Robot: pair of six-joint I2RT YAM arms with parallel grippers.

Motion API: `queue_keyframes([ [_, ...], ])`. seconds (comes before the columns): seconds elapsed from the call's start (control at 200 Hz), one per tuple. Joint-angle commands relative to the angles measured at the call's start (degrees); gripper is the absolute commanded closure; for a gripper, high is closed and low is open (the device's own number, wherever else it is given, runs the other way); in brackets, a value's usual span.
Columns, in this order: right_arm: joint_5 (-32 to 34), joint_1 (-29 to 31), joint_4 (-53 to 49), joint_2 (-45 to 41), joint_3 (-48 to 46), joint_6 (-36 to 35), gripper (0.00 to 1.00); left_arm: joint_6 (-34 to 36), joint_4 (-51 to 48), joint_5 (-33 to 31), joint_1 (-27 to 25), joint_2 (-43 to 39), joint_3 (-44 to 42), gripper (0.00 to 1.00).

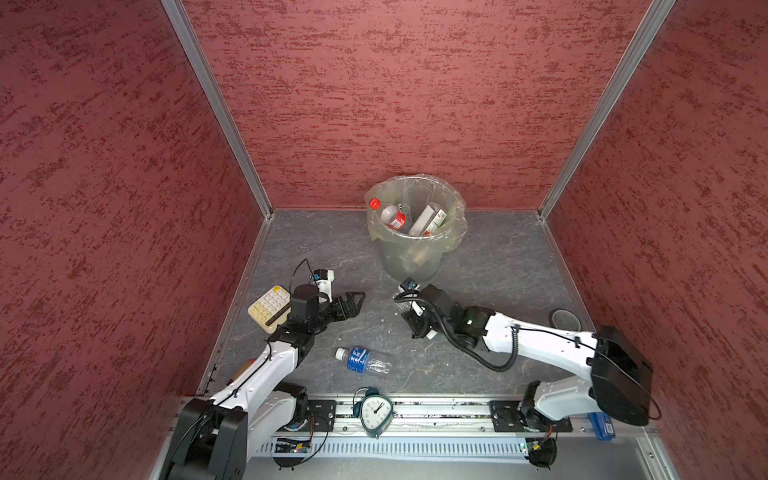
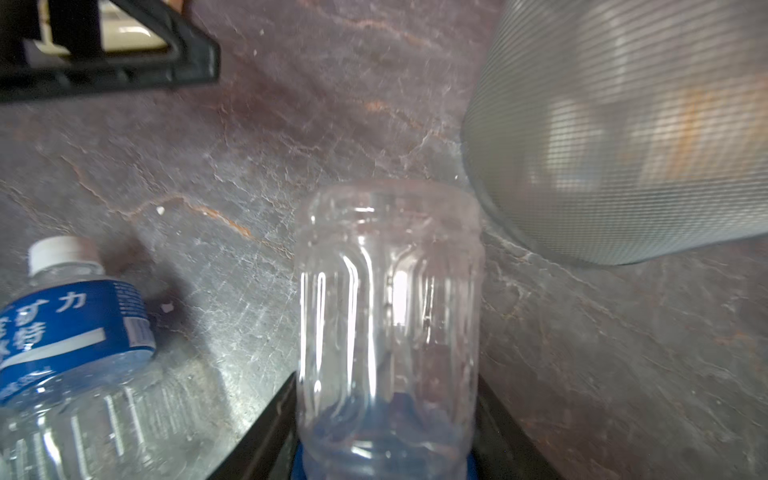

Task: Throw the plastic bottles in the bin
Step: 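Swing the held bottle with the right gripper over the bin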

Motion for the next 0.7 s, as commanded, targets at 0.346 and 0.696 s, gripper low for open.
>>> queue_keyframes([
  [0.346,15.2,2.6,6.0,-28.2,-12.9,9.0,0.57,3.9,2.4,-2.9,-7.2,-0.6,-0.2,0.01],
  [0.696,16.7,3.2,11.1,-46.2,-19.5,4.7,0.57,4.1,3.4,-3.5,-9.5,0.3,-0.2,0.01],
])
